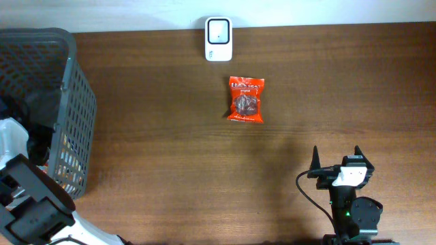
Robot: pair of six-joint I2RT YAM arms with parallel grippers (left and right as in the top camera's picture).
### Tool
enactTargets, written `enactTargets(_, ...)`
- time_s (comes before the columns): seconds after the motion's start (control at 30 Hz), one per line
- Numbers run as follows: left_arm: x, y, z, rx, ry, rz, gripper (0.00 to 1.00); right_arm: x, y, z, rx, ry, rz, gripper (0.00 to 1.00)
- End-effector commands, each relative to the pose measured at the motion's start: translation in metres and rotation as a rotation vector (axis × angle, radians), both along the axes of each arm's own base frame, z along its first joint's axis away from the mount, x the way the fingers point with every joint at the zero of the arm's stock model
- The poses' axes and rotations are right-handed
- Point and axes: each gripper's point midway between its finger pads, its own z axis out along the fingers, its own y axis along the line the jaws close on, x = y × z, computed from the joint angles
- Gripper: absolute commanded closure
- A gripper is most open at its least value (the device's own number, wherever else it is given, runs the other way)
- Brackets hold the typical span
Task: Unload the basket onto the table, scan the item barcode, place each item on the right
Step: 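Return the left gripper to the basket and grasp the yellow wipes pack, then carry the yellow wipes pack to the scanner and hold it there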
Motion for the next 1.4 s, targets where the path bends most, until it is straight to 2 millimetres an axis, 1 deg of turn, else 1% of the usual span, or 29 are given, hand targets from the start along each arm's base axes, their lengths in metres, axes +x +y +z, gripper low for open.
enactTargets(0.0,0.031,-0.004,0.071,0.011,-0.210,-0.037,1.00,0.000,0.001,-0.004,-0.007,0.005,0.001,0.01)
enactTargets(0.03,0.036,-0.004,0.087,0.019,-0.252,-0.045,1.00,0.000,0.001,-0.004,-0.007,0.005,0.001,0.01)
enactTargets(0.1,0.049,-0.012,0.152,0.057,-0.426,-0.087,1.00,0.000,0.001,-0.004,-0.007,0.005,0.001,0.02)
enactTargets(0.17,0.051,-0.022,0.213,0.119,-0.571,-0.126,1.00,0.000,0.001,-0.004,-0.007,0.005,0.001,0.02)
enactTargets(0.2,0.048,-0.029,0.241,0.148,-0.639,-0.148,1.00,0.000,0.001,-0.004,-0.007,0.005,0.001,0.01)
enactTargets(0.3,0.036,-0.053,0.302,0.205,-0.795,-0.210,1.00,0.000,0.001,-0.004,-0.007,0.005,0.001,0.02)
enactTargets(0.37,0.024,-0.074,0.338,0.239,-0.890,-0.258,1.00,0.000,0.001,-0.004,-0.007,0.005,0.001,0.01)
enactTargets(0.4,0.014,-0.091,0.361,0.264,-0.949,-0.296,1.00,0.000,0.001,-0.004,-0.007,0.005,0.001,0.01)
enactTargets(0.47,0.002,-0.117,0.387,0.299,-1.016,-0.349,1.00,0.000,0.001,-0.004,-0.007,0.005,0.001,0.02)
enactTargets(0.5,-0.002,-0.129,0.396,0.304,-1.040,-0.376,1.00,0.000,0.001,-0.003,-0.007,0.005,0.001,0.01)
enactTargets(0.53,-0.006,-0.153,0.406,0.290,-1.078,-0.434,1.00,0.000,0.001,-0.004,-0.007,0.005,0.001,0.01)
enactTargets(0.63,-0.005,-0.202,0.414,0.214,-1.131,-0.589,1.00,0.000,0.001,-0.004,-0.007,0.005,0.001,0.02)
enactTargets(0.67,-0.003,-0.220,0.414,0.191,-1.141,-0.660,1.00,0.000,0.001,-0.004,-0.007,0.005,0.001,0.01)
enactTargets(0.7,0.001,-0.249,0.412,0.166,-1.144,-0.780,1.00,0.000,0.001,-0.004,-0.007,0.005,0.001,0.02)
enactTargets(0.77,0.007,-0.281,0.406,0.156,-1.133,-0.933,1.00,0.000,0.001,-0.004,-0.007,0.005,0.001,0.02)
enactTargets(0.8,0.012,-0.300,0.400,0.165,-1.118,-1.048,1.00,0.000,0.001,-0.004,-0.007,0.005,0.001,0.01)
enactTargets(0.83,0.016,-0.313,0.395,0.179,-1.105,-1.130,1.00,0.000,0.001,-0.004,-0.007,0.005,0.001,0.02)
enactTargets(0.87,0.022,-0.334,0.382,0.200,-1.070,-1.277,1.00,0.000,0.001,-0.004,-0.007,0.005,0.001,0.02)
enactTargets(0.9,0.028,-0.361,0.359,0.196,-1.010,-1.440,1.00,0.000,0.001,-0.004,-0.007,0.005,0.001,0.02)
enactTargets(0.93,0.032,-0.377,0.342,0.178,-0.965,-1.532,1.00,0.000,0.001,-0.003,-0.007,0.005,0.001,0.02)
enactTargets(0.97,0.035,-0.386,0.331,0.163,-0.935,-1.580,1.00,0.000,0.001,-0.004,-0.007,0.005,0.001,0.01)
enactTargets(1.0,0.041,-0.400,0.310,0.138,-0.876,-1.645,1.00,0.000,0.001,-0.004,-0.007,0.005,0.001,0.01)
enactTargets(1.03,0.051,-0.407,0.287,0.130,-0.800,-1.659,1.00,0.000,0.001,-0.003,-0.007,0.005,0.001,0.01)
enactTargets(1.07,0.060,-0.411,0.269,0.139,-0.734,-1.662,1.00,0.000,0.001,-0.004,-0.007,0.005,0.001,0.02)
enactTargets(1.17,0.084,-0.419,0.210,0.188,-0.521,-1.668,1.00,0.000,0.001,-0.004,-0.007,0.005,0.001,0.02)
enactTargets(1.23,0.089,-0.432,0.173,0.167,-0.414,-1.703,1.00,0.000,0.001,-0.004,-0.007,0.005,0.001,0.02)
enactTargets(1.3,0.090,-0.444,0.144,0.152,-0.332,-1.733,1.00,0.000,0.001,-0.004,-0.007,0.005,0.001,0.01)
enactTargets(1.37,0.090,-0.453,0.122,0.132,-0.283,-1.757,1.00,0.000,0.001,-0.004,-0.007,0.005,0.001,0.02)
